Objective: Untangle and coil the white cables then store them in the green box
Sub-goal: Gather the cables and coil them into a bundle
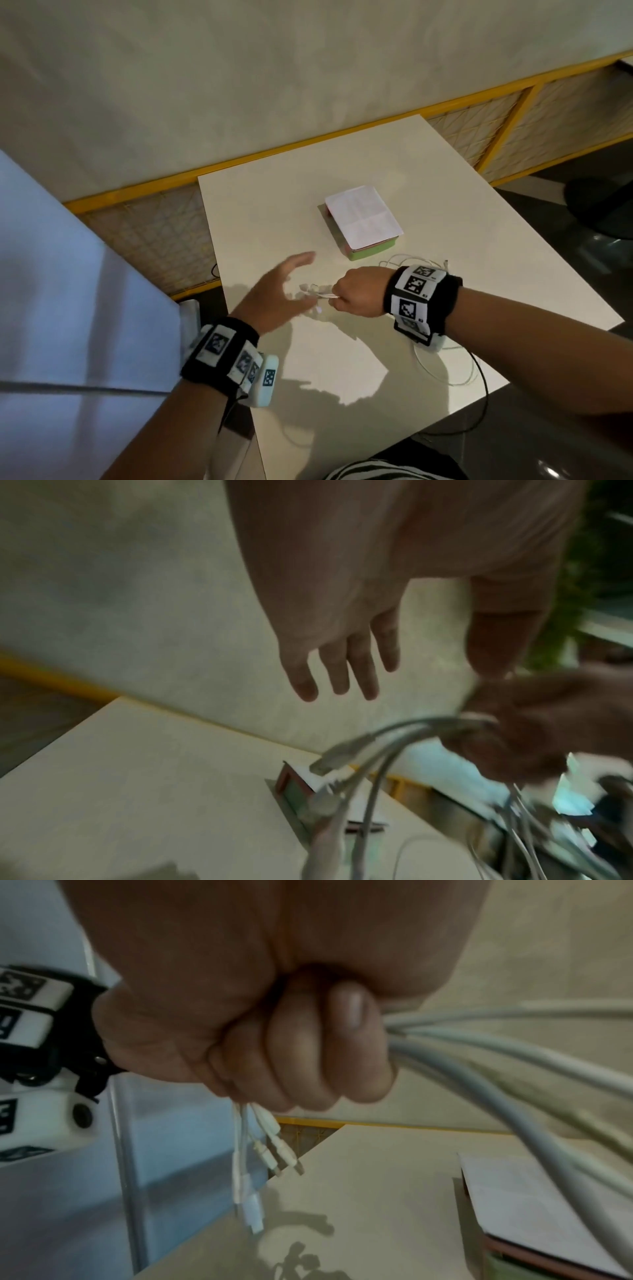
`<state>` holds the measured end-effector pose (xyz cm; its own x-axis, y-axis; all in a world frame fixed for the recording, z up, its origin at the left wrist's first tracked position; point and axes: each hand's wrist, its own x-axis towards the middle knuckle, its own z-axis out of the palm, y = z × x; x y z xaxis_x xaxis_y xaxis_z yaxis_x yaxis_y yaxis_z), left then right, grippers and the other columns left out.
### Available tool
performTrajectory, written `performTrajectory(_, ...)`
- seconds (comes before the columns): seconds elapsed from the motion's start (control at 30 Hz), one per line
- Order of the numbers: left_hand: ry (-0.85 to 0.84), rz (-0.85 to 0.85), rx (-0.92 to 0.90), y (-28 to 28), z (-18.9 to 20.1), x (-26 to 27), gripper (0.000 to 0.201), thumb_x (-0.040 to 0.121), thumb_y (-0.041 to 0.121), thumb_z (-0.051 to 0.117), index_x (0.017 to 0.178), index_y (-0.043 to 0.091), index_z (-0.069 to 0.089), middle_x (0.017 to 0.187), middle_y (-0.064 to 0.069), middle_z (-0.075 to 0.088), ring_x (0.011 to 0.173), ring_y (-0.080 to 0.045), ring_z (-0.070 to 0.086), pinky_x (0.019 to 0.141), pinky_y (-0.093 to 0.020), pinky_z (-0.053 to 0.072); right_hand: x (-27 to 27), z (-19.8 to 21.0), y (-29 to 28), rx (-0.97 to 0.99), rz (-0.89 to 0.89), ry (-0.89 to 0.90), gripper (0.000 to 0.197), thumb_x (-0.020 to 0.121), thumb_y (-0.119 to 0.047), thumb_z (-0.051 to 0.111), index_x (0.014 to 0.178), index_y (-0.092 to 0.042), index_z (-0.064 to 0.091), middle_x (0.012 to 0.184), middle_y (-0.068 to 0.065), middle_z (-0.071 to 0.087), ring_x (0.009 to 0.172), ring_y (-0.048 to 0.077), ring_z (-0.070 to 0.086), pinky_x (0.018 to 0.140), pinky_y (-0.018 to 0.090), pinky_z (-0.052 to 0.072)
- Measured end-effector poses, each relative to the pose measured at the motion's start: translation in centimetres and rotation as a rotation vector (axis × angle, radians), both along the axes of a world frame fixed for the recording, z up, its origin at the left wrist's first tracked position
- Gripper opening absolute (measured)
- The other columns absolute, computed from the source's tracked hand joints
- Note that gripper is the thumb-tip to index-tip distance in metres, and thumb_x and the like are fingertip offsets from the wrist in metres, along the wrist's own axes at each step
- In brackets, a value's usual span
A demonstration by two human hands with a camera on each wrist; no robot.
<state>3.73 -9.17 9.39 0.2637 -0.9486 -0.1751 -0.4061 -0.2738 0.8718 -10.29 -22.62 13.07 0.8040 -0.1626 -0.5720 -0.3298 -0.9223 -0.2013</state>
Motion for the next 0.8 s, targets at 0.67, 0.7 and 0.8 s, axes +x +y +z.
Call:
performTrajectory(0.67, 0.339, 0.263, 0.074, -0.6, -1.9, -4.6, 0.025, 0.1, 0.027, 0.048, 0.077, 0.017, 0.055, 0.047, 0.001, 0.047, 0.042, -0.016, 0.046, 0.05, -0.026, 0.041, -0.9, -1.0, -2.8, 0.246, -0.34, -0.419, 0.037, 0.09, -0.032, 0.055, 0.061, -0.01, 0.048, 0.058, -0.001, 0.042, 0.064, 0.023, 0.047, 0.063, 0.035, 0.036)
performTrajectory(0.7, 0.396, 0.269, 0.077, -0.5, -2.0, -4.8, 0.026, 0.1, 0.023, 0.048, 0.076, 0.016, 0.056, 0.048, 0.002, 0.05, 0.047, -0.019, 0.05, 0.054, -0.028, 0.043, -0.6, -1.1, -2.8, 0.242, -0.374, -0.448, 0.034, 0.089, -0.03, 0.055, 0.063, -0.008, 0.05, 0.059, 0.002, 0.045, 0.064, 0.024, 0.047, 0.063, 0.035, 0.037)
performTrajectory(0.8, 0.461, 0.283, 0.082, -0.5, -2.2, -5.4, 0.036, 0.103, 0.019, 0.044, 0.069, 0.012, 0.052, 0.051, -0.001, 0.049, 0.055, -0.019, 0.061, 0.065, -0.029, 0.049, -0.3, -0.7, -2.8, 0.292, -0.479, -0.503, 0.034, 0.088, -0.024, 0.055, 0.061, -0.006, 0.047, 0.059, 0.008, 0.048, 0.058, 0.021, 0.045, 0.057, 0.033, 0.035)
